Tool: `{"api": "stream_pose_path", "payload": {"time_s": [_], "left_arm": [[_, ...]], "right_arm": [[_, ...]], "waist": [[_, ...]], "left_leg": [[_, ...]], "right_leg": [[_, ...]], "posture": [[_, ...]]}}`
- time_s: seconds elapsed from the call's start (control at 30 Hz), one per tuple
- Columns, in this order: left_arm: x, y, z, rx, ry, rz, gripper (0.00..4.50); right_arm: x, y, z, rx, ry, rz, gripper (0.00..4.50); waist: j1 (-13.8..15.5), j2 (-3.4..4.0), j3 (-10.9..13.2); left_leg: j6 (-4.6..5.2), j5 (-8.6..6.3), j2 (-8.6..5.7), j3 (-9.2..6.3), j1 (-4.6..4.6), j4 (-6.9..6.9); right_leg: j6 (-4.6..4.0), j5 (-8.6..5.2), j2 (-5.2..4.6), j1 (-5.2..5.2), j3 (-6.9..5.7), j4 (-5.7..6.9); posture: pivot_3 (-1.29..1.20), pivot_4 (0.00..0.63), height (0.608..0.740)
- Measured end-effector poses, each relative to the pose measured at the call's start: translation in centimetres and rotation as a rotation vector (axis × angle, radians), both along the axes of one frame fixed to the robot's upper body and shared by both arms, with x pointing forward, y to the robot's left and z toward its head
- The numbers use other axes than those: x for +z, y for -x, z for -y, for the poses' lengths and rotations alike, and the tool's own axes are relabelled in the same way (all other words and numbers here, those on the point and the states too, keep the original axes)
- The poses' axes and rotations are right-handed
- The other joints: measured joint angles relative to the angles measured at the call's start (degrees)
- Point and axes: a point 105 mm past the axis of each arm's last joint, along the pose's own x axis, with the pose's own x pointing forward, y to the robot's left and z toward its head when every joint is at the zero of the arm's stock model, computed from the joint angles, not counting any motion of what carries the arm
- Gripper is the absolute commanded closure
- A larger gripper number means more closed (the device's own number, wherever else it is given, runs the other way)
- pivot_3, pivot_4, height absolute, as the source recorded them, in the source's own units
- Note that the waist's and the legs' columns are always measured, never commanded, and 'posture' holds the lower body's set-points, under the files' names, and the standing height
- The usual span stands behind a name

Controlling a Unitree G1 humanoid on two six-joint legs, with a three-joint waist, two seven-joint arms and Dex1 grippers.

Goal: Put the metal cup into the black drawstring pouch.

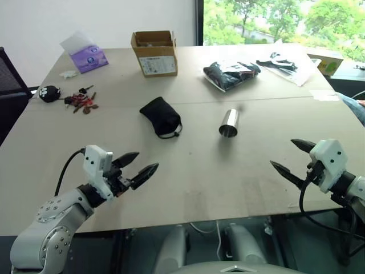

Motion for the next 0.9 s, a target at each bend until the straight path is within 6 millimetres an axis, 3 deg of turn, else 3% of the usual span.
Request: {"api": "stream_pose_path", "payload": {"time_s": [0.2,0.5,0.63,0.9], "left_arm": [[1.6,-1.5,0.2,0.052,0.031,0.070,0.05],[2.2,-3.4,-0.2,0.161,-0.007,0.102,0.05],[2.5,-5.0,-0.2,0.239,-0.171,0.145,0.05],[3.2,-7.0,-0.5,0.285,-0.618,0.220,0.05]], "right_arm": [[1.0,-0.7,-0.6,0.001,-0.019,0.049,0.00],[2.5,-1.4,-3.6,0.074,-0.083,0.135,0.00],[3.3,-0.6,-6.1,0.219,-0.093,0.161,0.00],[2.7,0.3,-6.8,0.297,-0.072,0.146,0.00]], "waist": [[0.4,-0.01,0.0],[0.8,-0.01,0.0],[0.9,-0.03,0.0],[0.9,-0.10,0.1]], "left_leg": [[0.00,0.00,-0.01,-0.01,-0.02,0.00],[0.00,0.00,-0.02,-0.04,-0.05,0.00],[0.00,0.00,-0.06,-0.05,-0.05,0.00],[0.00,0.00,-0.06,-0.06,-0.06,-0.02]], "right_leg": [[-0.12,0.09,0.01,0.00,-0.01,0.00],[-0.13,0.10,0.00,0.00,-0.03,-0.01],[-0.12,0.10,0.01,0.00,-0.05,-0.01],[-0.12,0.10,0.00,-0.01,-0.06,-0.02]], "posture": [[0.00,0.150,0.740],[0.00,0.150,0.740],[0.00,0.150,0.740],[0.00,0.150,0.740]]}}
